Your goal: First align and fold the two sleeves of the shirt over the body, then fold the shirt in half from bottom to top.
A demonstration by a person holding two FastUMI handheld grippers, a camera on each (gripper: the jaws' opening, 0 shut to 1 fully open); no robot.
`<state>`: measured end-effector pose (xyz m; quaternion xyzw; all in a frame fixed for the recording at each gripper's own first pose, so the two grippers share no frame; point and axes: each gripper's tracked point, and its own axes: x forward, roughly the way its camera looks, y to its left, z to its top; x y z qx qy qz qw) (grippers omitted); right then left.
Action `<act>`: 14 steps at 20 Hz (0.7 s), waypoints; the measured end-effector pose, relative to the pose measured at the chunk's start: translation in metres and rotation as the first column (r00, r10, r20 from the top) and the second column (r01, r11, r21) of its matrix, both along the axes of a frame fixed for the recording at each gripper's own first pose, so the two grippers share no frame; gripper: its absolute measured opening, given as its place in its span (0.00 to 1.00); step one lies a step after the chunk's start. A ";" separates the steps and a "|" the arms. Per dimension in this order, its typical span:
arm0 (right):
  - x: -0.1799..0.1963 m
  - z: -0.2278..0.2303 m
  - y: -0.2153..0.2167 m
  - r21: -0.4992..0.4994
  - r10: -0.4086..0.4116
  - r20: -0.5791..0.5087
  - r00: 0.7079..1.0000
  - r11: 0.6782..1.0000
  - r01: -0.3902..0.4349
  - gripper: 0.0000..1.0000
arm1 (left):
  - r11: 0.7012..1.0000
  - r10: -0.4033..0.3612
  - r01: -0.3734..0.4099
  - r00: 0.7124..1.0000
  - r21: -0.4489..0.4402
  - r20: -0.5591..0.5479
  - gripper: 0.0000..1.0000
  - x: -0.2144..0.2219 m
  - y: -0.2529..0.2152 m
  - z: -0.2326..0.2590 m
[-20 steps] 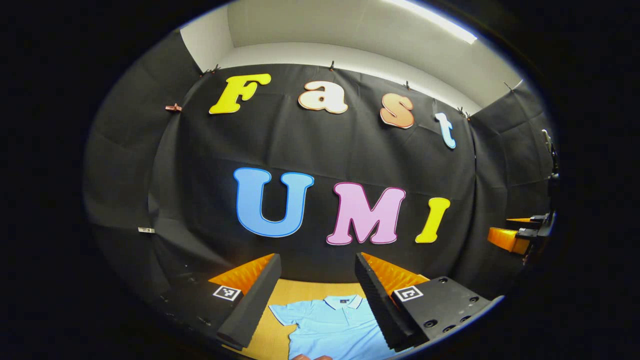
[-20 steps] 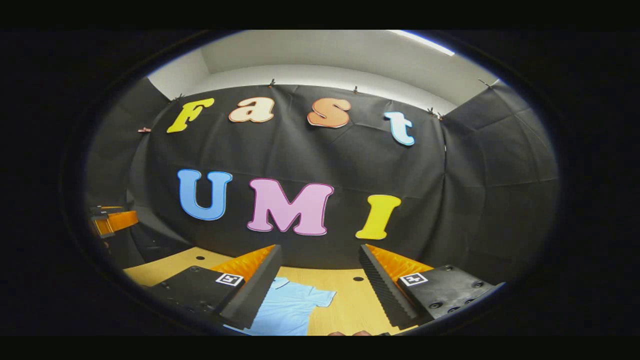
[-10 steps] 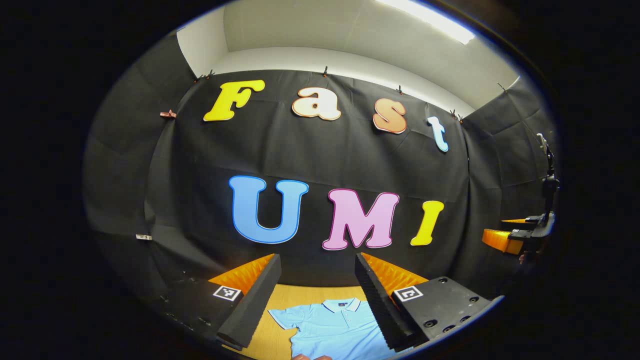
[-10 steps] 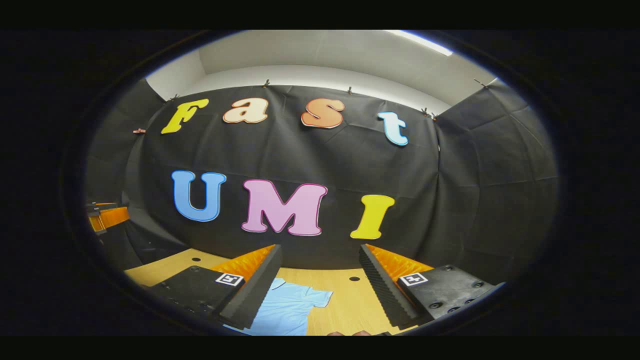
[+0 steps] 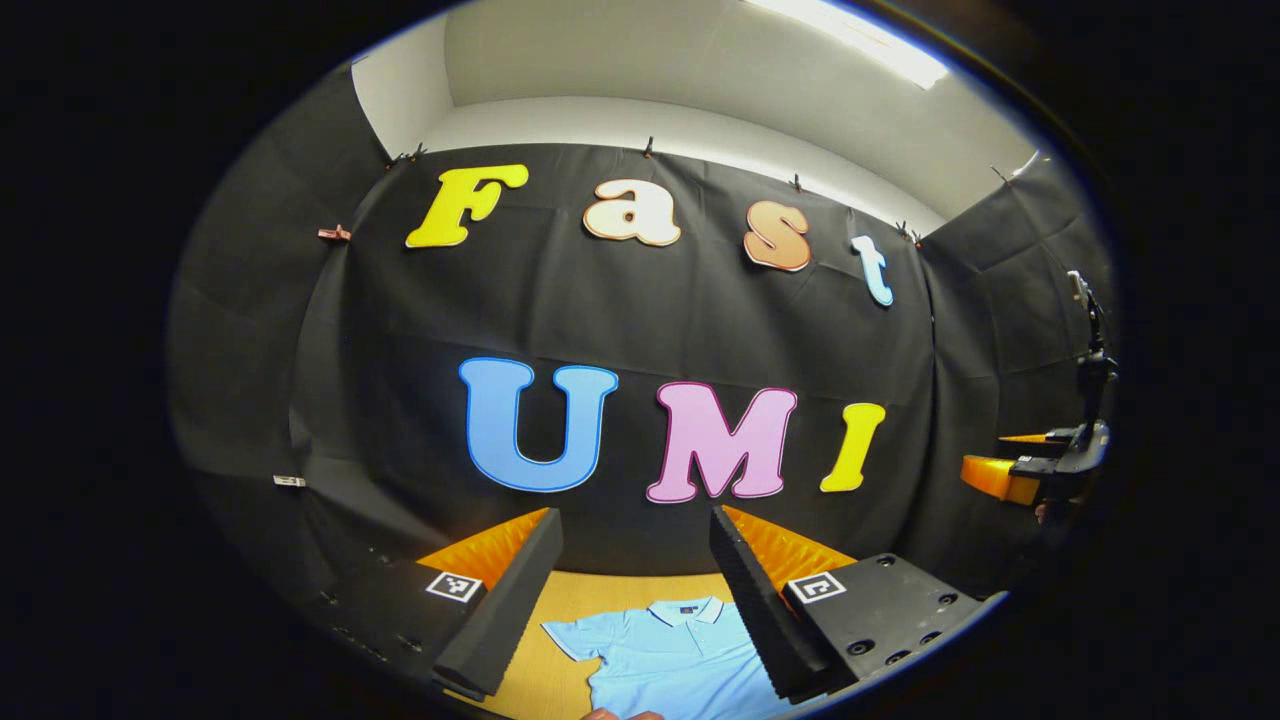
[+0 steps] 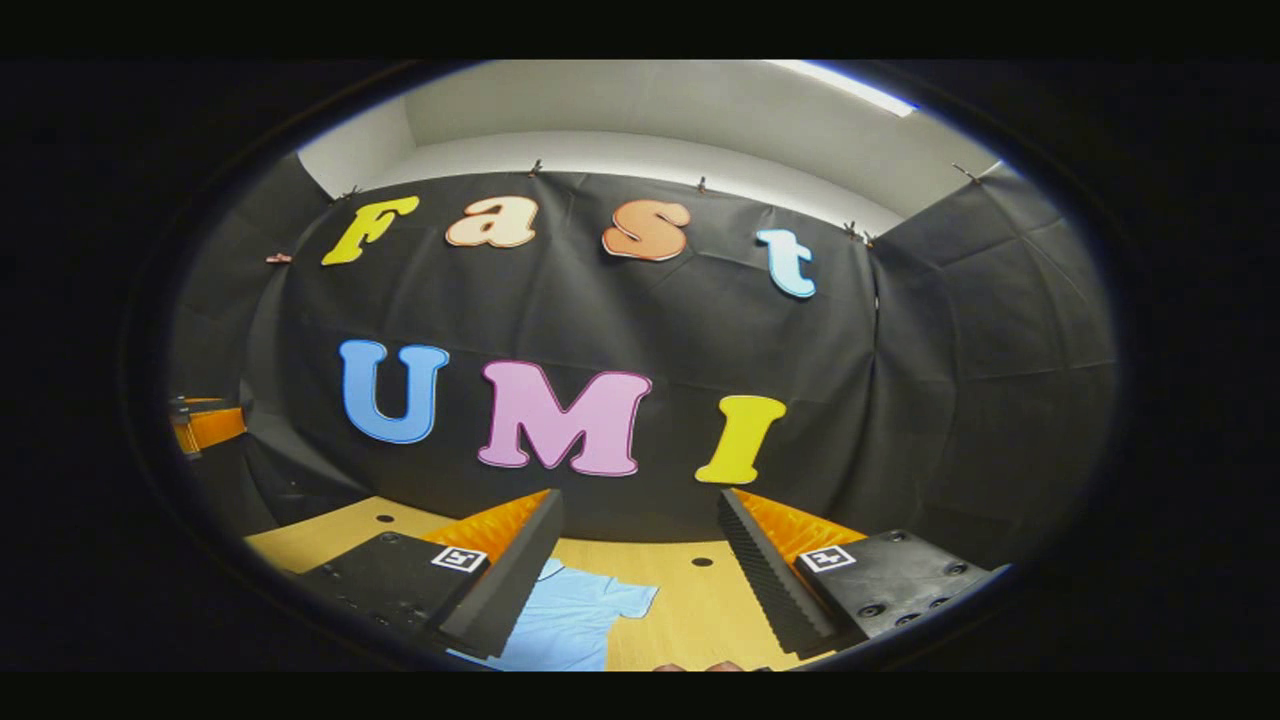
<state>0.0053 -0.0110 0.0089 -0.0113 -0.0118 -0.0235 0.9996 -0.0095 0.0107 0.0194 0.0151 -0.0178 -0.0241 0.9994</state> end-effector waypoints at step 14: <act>0.152 -0.117 -0.005 0.015 0.148 -0.267 0.952 0.989 -0.149 0.97 | 0.999 0.028 -0.030 0.997 -0.025 -0.065 0.96 0.043 0.023 -0.034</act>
